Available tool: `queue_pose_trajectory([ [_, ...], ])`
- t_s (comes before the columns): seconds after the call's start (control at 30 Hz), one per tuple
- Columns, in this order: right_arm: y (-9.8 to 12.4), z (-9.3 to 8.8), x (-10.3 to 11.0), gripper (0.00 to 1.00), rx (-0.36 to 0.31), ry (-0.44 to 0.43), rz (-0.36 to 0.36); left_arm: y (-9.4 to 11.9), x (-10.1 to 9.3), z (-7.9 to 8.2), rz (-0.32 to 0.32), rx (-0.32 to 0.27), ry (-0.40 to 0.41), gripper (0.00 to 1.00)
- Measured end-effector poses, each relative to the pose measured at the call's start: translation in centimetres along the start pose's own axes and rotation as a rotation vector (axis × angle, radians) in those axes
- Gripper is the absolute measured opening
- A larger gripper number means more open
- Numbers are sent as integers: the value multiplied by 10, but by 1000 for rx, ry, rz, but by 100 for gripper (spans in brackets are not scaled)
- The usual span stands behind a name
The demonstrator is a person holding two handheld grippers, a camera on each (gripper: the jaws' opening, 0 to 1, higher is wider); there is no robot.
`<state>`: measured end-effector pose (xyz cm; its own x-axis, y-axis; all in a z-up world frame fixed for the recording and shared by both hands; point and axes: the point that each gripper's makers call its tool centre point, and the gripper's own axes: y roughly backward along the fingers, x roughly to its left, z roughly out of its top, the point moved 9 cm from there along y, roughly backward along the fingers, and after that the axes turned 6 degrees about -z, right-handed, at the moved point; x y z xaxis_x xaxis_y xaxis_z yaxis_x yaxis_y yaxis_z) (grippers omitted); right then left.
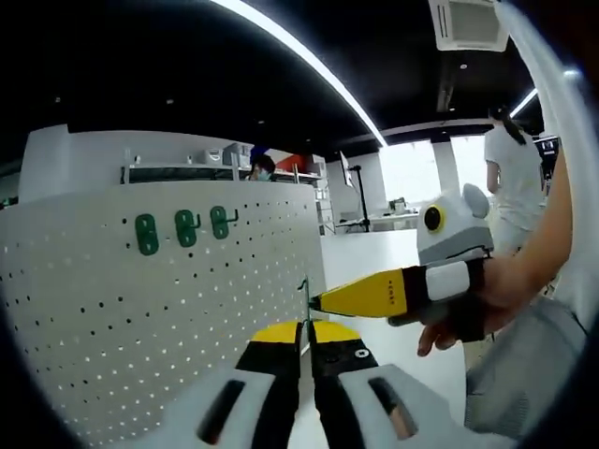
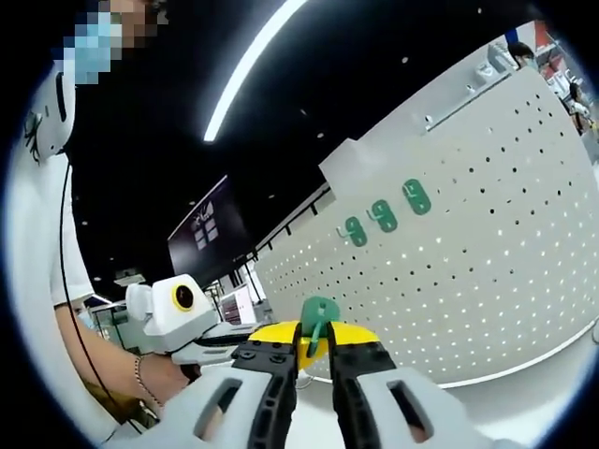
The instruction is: Insert the hook assembly into the mounting plate slot until the hook locks in place.
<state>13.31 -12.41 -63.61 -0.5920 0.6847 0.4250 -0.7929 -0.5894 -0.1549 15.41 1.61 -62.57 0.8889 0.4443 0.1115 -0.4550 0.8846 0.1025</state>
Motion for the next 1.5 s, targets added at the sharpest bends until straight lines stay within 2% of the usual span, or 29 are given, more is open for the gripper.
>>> queue_pose_trajectory([
  [0.3,-3,-1,1,4,3,0,-10,1,1,1,11,-4,5,2],
  [0.4,-4,-2,1,4,-5,-29,-26,1,1,0,17,-6,16,2],
  [0.47,-4,-1,1,3,-26,-54,-42,1,-1,0,17,2,-6,2],
  [0.53,-3,-1,2,2,-36,-74,-46,0,0,0,18,-1,18,2],
  [0.93,-5,-4,5,1,-12,-41,-66,2,0,-2,33,12,16,2],
  [1.03,-6,-5,4,1,-1,-76,-67,3,0,-3,33,14,16,2],
  [1.27,-7,-4,6,1,5,-59,-83,3,0,-4,42,16,26,2],
  [1.33,-7,-4,5,1,-11,-87,-79,3,1,-2,45,4,31,2],
  [1.43,-8,-4,7,1,7,-50,-89,3,2,-4,44,15,33,2],
  [1.5,-9,-4,7,1,19,-70,-95,4,1,-4,44,14,37,2],
])
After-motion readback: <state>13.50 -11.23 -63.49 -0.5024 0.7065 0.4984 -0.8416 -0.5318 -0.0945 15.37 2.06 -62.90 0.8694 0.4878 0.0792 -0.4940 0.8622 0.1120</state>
